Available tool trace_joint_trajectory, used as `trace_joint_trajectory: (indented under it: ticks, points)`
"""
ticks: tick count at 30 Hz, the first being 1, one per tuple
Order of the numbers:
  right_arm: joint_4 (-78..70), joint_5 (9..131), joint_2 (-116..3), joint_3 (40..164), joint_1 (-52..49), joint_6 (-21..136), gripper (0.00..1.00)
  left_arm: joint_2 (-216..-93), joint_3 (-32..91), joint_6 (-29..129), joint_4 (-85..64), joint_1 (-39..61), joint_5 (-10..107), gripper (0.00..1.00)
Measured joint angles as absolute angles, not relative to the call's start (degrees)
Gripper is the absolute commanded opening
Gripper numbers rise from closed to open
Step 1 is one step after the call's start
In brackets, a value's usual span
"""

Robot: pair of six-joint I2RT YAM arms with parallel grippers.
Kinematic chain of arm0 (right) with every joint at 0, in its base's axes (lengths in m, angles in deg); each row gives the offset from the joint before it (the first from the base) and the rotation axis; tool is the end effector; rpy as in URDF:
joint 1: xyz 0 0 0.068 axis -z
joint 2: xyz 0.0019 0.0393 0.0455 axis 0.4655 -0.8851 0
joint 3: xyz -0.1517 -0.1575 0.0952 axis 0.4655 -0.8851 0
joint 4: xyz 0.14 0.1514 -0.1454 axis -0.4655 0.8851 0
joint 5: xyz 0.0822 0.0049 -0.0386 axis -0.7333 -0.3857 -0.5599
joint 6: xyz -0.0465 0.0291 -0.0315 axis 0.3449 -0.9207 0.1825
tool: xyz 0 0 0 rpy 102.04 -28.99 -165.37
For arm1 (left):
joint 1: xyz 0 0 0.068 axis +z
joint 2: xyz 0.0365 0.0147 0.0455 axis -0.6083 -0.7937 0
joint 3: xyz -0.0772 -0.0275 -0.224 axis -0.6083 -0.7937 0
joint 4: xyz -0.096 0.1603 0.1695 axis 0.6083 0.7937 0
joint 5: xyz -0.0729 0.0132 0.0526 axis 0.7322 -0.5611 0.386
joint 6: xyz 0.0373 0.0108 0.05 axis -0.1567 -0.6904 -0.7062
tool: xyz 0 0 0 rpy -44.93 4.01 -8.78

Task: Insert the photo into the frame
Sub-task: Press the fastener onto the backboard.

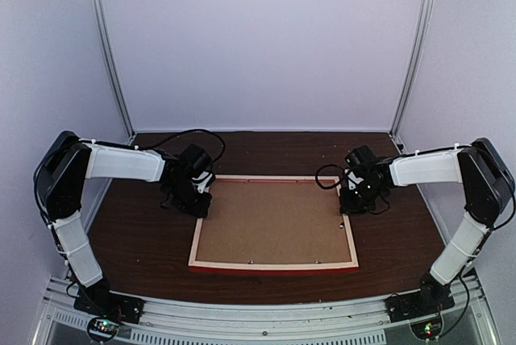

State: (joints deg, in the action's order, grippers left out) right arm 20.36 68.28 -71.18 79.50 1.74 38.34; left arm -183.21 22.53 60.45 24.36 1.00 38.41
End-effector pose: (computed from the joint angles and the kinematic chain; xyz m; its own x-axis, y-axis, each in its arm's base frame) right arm 0.2683 0.1394 0.1119 -0.9617 0.0110 -0.2738 -0.0728 0.9530 0.2942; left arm 0.2696 -0.1975 0.1154 -0.9292 0.2265 -0.2920 0.2617 0.9612 -0.0873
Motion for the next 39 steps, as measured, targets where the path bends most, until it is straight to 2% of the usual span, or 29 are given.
trace_joint_trajectory:
  ticks: [2, 7, 11, 16, 20, 29, 39]
  points:
    - [20.44, 68.28, -71.20, 79.59, 1.74, 38.36, 0.13, -183.21, 22.53, 60.43, 24.36, 1.02, 38.52, 0.23]
    - [20.84, 68.28, -71.35, 79.89, 1.74, 38.40, 0.13, -183.21, 22.53, 59.69, 23.88, 1.13, 39.51, 0.49]
    - [20.97, 68.28, -71.42, 79.98, 1.74, 38.40, 0.13, -183.19, 22.53, 59.69, 23.66, 1.45, 41.65, 0.56]
    - [20.99, 68.28, -71.42, 80.00, 1.74, 38.40, 0.13, -183.14, 22.53, 59.84, 23.51, 2.18, 43.16, 0.55]
    - [20.99, 68.28, -71.42, 80.00, 1.74, 38.38, 0.14, -183.14, 22.53, 60.21, 23.60, 2.90, 43.70, 0.49]
    - [20.95, 68.37, -71.37, 79.89, 1.74, 39.50, 0.24, -183.14, 22.53, 61.37, 25.35, 3.14, 44.36, 0.33]
    - [21.23, 69.02, -71.37, 79.89, 1.81, 40.09, 0.31, -183.14, 22.53, 64.71, 26.66, 3.14, 44.99, 0.25]
